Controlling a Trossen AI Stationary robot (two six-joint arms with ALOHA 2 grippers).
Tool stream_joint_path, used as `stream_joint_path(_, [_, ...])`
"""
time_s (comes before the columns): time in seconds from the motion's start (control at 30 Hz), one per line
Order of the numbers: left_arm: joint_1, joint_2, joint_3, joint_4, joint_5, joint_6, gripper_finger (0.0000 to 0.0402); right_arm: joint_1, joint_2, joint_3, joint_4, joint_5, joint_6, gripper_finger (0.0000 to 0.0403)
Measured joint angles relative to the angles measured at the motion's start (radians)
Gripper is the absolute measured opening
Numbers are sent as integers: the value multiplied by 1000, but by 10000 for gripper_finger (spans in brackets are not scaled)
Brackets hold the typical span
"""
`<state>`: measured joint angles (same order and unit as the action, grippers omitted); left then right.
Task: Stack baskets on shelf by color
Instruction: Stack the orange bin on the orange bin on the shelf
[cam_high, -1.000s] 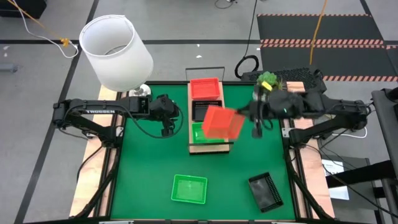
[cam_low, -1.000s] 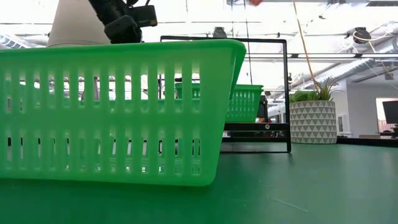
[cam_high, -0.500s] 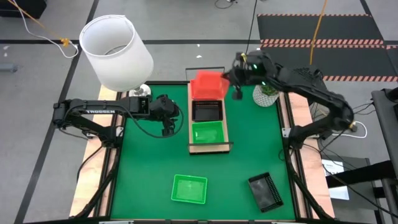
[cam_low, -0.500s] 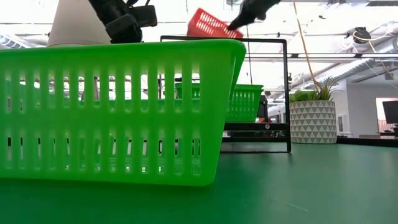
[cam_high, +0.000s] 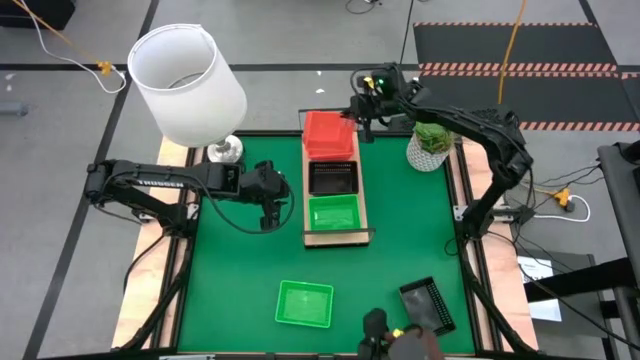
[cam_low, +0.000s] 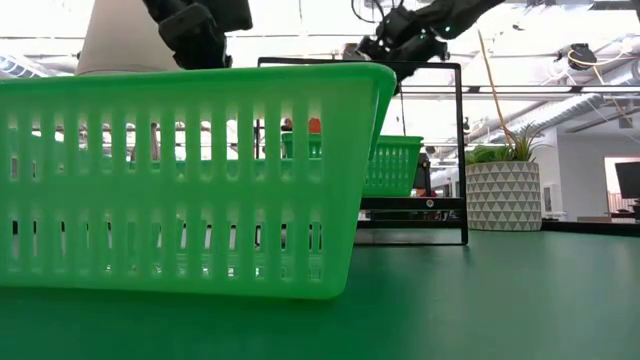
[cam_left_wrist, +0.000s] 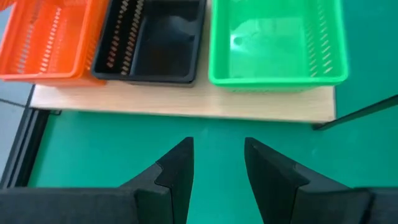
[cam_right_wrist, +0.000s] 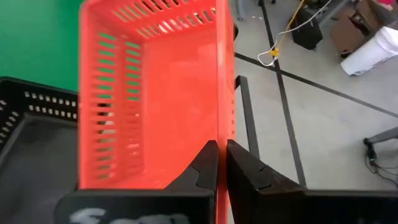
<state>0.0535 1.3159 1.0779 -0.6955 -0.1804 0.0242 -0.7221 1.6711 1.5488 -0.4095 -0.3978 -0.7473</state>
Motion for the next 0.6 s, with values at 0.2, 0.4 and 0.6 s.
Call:
stream_joint_path(0.2, [-25,0,0,10,0,-8,145,-45,54,42,-42,-101,1,9])
stream_joint_path(0.4, [-48,0,0,15,0,-11,145,-76,87,43,-93,-126,1,9])
stream_joint_path(0.6, [-56,0,0,24,-1,-11,145,-83,95,43,-101,-130,1,9])
